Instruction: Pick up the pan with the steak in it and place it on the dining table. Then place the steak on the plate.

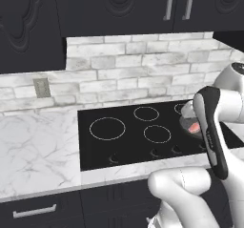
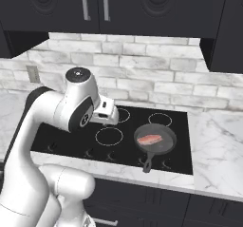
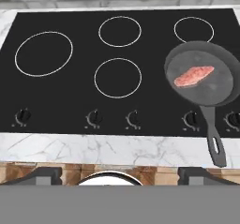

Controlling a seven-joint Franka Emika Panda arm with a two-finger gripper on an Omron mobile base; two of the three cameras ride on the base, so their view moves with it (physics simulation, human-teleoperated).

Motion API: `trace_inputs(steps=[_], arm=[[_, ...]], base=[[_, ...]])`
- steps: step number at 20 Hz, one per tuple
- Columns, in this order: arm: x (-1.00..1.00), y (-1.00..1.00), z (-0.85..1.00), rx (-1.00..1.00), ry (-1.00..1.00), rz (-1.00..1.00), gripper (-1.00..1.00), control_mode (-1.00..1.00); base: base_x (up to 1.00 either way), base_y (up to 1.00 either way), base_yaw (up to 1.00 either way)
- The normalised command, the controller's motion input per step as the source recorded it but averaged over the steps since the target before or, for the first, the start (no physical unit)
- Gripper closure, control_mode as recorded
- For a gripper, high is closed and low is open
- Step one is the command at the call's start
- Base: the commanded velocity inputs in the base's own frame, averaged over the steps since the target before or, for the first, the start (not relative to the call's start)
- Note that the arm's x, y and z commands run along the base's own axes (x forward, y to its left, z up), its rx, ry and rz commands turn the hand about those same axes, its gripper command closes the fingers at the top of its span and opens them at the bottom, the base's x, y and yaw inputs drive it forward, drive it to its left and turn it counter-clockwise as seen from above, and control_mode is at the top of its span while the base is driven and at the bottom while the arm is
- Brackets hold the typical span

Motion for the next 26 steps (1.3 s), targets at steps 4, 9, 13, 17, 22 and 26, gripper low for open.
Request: trace_inputs(steps=[4,9,13,17,22,26], arm=[[-0.11,-0.78,-0.37,0.00,0.00,-0.11,-1.00,-1.00],[0.00,-0.86,-0.39,0.00,0.02,-0.12,-1.00,-1.00],[0.01,-0.89,-0.42,0.00,0.05,-0.14,-1.00,-1.00],[0.13,-0.82,-0.44,0.00,0.06,-0.13,-1.00,-1.00],[0.35,-0.42,-0.45,-0.03,0.05,-0.05,-1.00,-1.00],[0.51,-0.08,-0.49,-0.01,0.08,0.00,-1.00,-1.00]], base=[[0.00,0.00,0.00],[0.00,0.00,0.00],[0.00,0.00,0.00],[0.00,0.00,0.00],[0.00,0.00,0.00],[0.00,0.00,0.00]])
